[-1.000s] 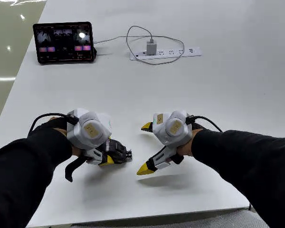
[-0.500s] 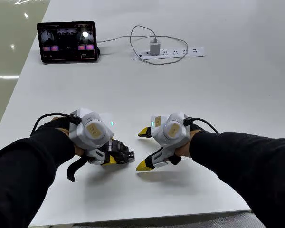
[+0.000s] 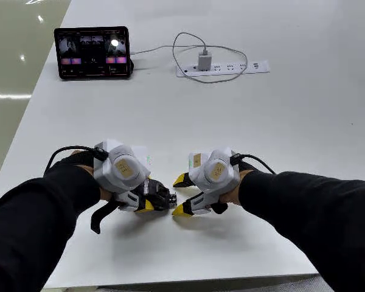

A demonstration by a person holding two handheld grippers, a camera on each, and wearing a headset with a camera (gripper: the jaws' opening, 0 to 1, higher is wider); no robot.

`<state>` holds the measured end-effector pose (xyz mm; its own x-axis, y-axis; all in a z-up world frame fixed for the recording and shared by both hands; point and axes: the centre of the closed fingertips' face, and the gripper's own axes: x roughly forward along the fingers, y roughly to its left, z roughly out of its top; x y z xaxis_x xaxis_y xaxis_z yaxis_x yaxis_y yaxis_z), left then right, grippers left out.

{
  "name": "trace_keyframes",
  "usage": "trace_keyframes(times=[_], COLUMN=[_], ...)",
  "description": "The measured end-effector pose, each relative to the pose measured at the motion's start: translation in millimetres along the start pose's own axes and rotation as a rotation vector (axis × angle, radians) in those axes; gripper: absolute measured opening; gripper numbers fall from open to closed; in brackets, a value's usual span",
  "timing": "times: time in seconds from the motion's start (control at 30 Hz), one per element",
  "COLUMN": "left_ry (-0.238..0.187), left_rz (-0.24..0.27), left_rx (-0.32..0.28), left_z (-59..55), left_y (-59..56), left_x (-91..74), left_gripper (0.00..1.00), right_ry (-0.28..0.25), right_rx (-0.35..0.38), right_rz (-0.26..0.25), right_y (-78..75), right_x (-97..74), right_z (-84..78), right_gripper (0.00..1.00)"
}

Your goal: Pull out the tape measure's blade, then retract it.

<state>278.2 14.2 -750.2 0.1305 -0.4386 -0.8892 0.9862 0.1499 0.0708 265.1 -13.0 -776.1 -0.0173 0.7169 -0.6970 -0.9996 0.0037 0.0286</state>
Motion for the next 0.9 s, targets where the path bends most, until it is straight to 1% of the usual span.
trace_keyframes(times=[0.13, 0.33, 0.43, 0.57, 0.6, 0.9], left_ry=[-0.002, -0.002, -0.002, -0.001, -0.001, -0.002], left_rz=[-0.001, -0.002, -0.002, -0.002, -0.002, -0.003], left_rx=[-0.004, -0.006, -0.007, -0.008, -0.008, -0.008], left_z=[-0.2, -0.4, 0.0, 0.3, 0.3, 0.3], left_y=[0.0, 0.1, 0.0, -0.2, -0.2, 0.1], left_x=[-0.2, -0.3, -0.1, 0.0, 0.0, 0.8], left_gripper=[0.32, 0.32, 0.32, 0.32, 0.32, 0.32], right_ry=[0.012, 0.017, 0.017, 0.016, 0.014, 0.019], right_rx=[-0.007, -0.014, -0.016, -0.009, -0.006, -0.012], right_rz=[0.005, 0.004, 0.003, 0.006, 0.002, 0.003], right_y=[1.7, 1.8, 2.0, 2.3, 1.4, 0.2], right_x=[1.5, 2.6, 3.1, 4.1, 4.9, 5.2], right_z=[-1.1, -1.6, -1.0, -0.6, 0.0, 0.1], right_gripper=[0.27, 0.23, 0.18, 0.16, 0.14, 0.14])
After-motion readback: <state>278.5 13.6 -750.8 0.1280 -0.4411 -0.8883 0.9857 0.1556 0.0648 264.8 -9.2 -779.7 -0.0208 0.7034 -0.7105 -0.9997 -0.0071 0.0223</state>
